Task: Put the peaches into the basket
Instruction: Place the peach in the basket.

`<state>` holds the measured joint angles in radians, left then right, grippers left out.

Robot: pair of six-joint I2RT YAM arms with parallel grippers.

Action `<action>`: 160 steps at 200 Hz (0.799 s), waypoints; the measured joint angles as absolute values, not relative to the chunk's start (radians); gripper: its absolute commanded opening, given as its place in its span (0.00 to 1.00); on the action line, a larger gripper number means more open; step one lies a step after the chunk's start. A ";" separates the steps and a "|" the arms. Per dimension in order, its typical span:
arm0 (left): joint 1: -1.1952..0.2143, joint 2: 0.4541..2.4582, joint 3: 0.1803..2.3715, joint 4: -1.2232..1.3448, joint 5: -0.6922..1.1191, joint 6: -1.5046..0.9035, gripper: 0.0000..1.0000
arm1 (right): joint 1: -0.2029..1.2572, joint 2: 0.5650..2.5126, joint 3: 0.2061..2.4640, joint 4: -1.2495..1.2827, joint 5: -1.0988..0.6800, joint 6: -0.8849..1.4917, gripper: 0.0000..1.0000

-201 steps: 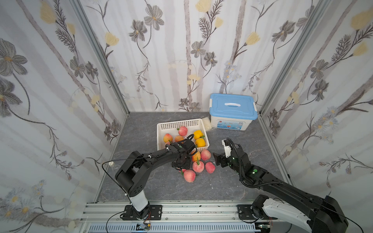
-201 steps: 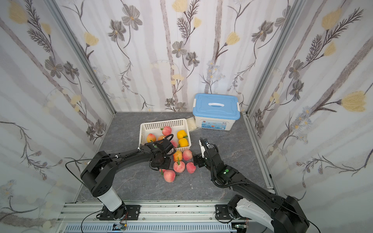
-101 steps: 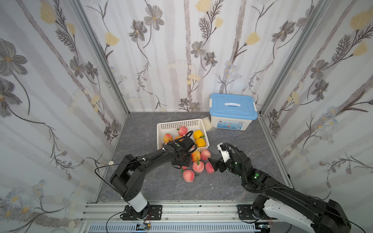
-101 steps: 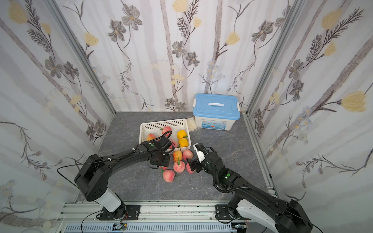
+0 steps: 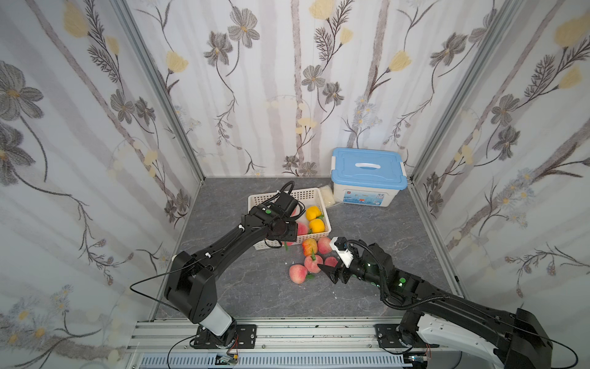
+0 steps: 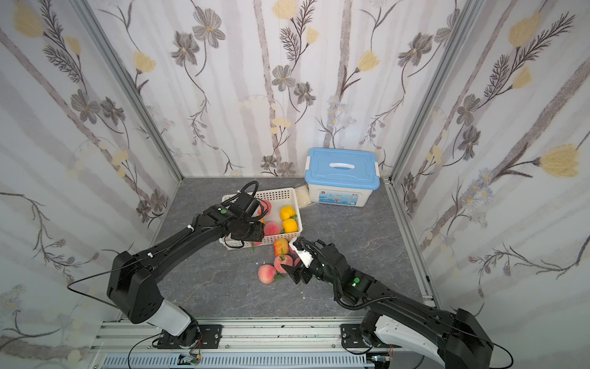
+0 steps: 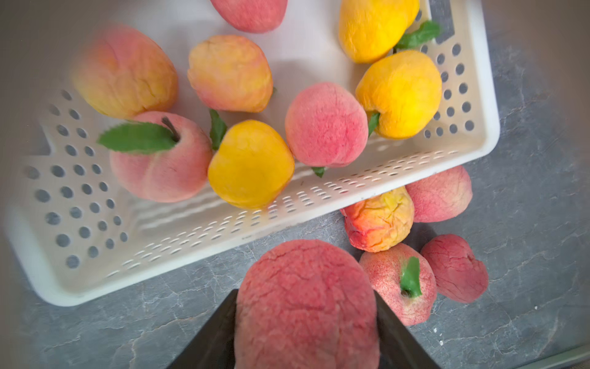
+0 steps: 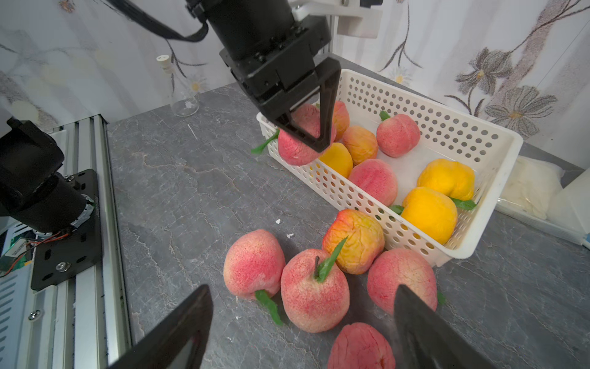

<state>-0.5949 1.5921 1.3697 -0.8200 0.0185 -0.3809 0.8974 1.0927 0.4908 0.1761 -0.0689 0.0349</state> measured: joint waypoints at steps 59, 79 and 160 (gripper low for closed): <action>-0.458 1.819 1.700 -0.891 0.000 -0.260 0.61 | 0.911 1.095 0.495 0.176 -0.045 0.027 0.88; -0.420 1.909 1.791 -0.894 -0.006 -0.235 0.61 | 0.917 1.102 0.499 0.175 -0.037 0.024 0.88; -0.332 2.181 2.011 -0.866 -0.034 -0.237 0.62 | 0.944 1.133 0.517 0.173 -0.014 0.010 0.88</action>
